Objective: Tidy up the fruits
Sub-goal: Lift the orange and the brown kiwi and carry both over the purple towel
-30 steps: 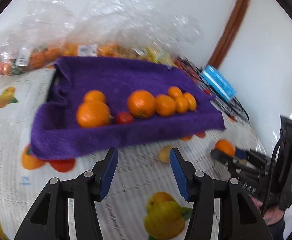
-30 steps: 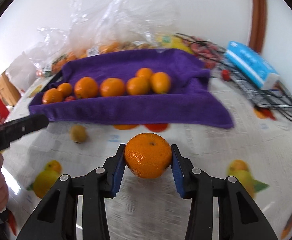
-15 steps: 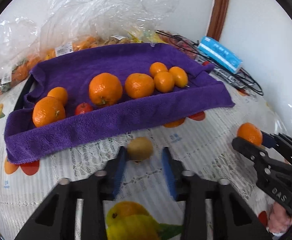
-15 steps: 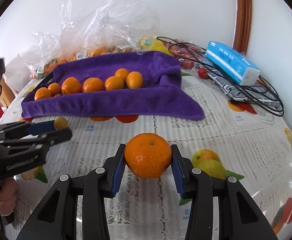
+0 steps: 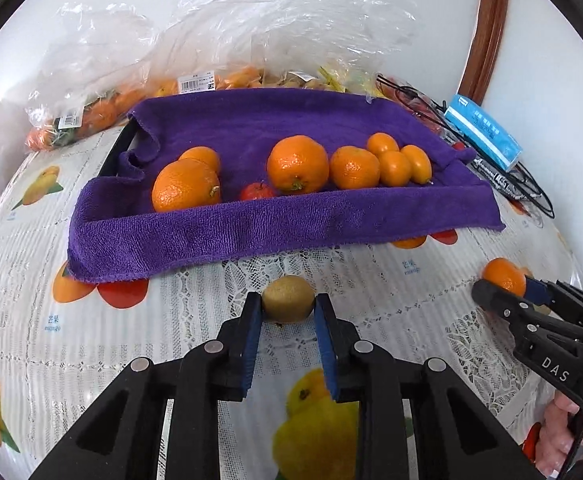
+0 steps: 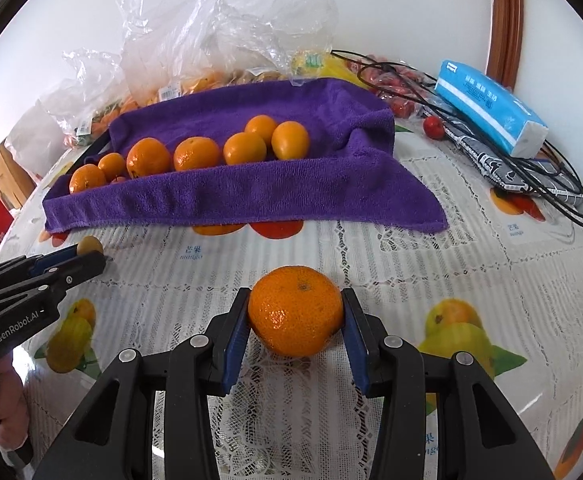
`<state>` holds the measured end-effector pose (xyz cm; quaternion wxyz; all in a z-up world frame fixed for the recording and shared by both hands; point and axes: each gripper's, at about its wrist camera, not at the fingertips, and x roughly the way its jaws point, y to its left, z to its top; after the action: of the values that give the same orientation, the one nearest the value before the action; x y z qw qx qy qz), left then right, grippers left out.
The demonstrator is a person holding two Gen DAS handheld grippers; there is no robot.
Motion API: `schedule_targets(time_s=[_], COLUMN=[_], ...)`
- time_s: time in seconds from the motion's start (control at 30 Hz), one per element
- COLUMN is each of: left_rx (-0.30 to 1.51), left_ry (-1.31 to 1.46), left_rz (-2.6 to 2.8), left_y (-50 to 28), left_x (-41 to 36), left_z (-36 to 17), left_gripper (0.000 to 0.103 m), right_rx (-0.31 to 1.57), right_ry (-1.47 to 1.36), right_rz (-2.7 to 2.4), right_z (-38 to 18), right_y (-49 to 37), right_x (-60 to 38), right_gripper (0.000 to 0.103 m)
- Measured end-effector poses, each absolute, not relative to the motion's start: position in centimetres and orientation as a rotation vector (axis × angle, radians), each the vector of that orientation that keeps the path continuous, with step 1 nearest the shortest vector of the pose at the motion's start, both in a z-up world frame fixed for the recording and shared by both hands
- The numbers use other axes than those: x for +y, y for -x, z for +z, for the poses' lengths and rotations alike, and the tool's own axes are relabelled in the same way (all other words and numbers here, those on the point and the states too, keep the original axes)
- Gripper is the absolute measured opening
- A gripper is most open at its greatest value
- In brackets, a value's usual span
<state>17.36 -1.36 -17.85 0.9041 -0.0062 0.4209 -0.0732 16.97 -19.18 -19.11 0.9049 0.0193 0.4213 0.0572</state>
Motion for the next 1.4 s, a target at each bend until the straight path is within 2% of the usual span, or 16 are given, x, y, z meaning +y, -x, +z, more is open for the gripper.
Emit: schedule_targets(time_s=[0.17, 0.43, 0.67, 1.4], left_rx=[0.872, 0.870, 0.866, 0.745], left_ry=[-0.001, 0.038, 0.050, 0.094], left_rz=[-0.152, -0.164, -0.167, -0.234], left_y=[-17.4, -17.4, -17.2, -15.8], left_x=[-1.6, -1.1, -1.1, -1.0], left_z=[-17.8, -17.8, -17.8, -15.4], left_gripper=[0.026, 0.026, 0.025, 0.025], right_rx=[0.876, 0.876, 0.873, 0.823], right_ry=[-0.010, 0.014, 0.011, -0.096], right_rz=[0.118, 0.125, 0.113, 0.083], right_z=[-19.3, -19.3, -19.2, -17.7], right_y=[-17.0, -17.1, -17.0, -16.5], right_x=[-18.5, -18.2, -18.5, -20.5], right_gripper=[0.049, 0.049, 0.044, 0.043])
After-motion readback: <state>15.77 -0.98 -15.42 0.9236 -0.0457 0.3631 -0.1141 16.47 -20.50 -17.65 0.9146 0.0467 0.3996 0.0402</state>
